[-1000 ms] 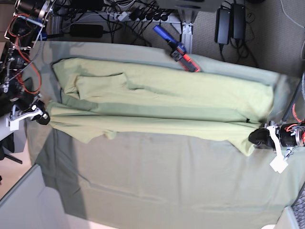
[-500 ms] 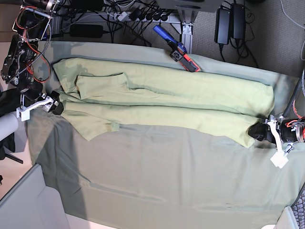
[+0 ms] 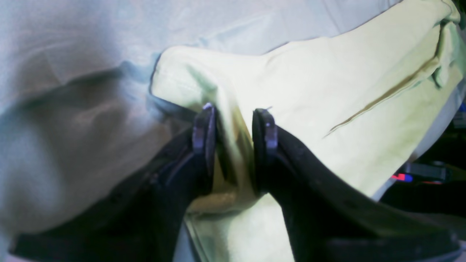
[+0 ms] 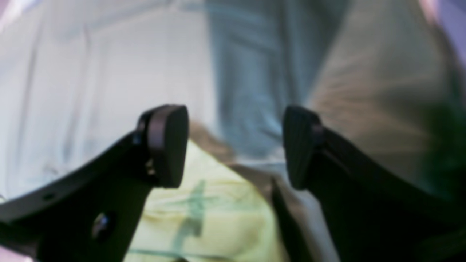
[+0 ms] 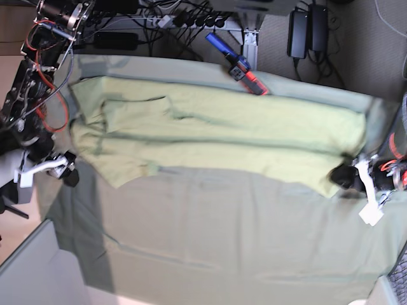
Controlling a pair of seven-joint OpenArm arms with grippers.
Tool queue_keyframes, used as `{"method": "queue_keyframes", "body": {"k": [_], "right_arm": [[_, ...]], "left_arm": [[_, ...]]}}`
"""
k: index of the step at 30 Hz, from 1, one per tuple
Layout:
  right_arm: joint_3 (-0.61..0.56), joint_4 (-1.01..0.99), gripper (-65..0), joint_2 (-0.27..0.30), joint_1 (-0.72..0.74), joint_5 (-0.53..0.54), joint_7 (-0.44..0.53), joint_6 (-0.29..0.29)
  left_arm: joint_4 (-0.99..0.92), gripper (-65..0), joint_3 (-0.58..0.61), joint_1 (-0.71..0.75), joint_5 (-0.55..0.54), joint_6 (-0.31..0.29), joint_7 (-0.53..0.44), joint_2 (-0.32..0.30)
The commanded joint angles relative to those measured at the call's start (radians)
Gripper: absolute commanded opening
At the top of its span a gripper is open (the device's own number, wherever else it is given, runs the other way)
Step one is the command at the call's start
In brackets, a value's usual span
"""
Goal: Fold the T-shirt properly
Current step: 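Lift both hem corners and fold them over toward the collar, then lower the hem onto the shirt and open both grippers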
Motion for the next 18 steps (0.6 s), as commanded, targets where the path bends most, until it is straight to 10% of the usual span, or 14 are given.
{"method": "queue_keyframes", "body": {"k": [1, 13, 18], "right_arm": [[-0.031, 0.014, -24.7, 0.01, 0.028, -0.015, 0.035, 0.04], [-0.293, 0.006, -25.0, -0.038, 0.026, -0.235, 0.149, 0.033], [-0.291, 0.006, -45.7, -0.036, 0.026, -0.236, 0.148, 0.033]], "left_arm": [[0.016, -44.7, -0.006, -0.021, -0.021, -0.011, -0.011, -0.016], [0.016, -44.7, -0.006, -0.021, -0.021, -0.011, -0.011, -0.016], [0.016, -44.7, -0.006, -0.021, -0.021, -0.011, -0.011, -0.016]]}}
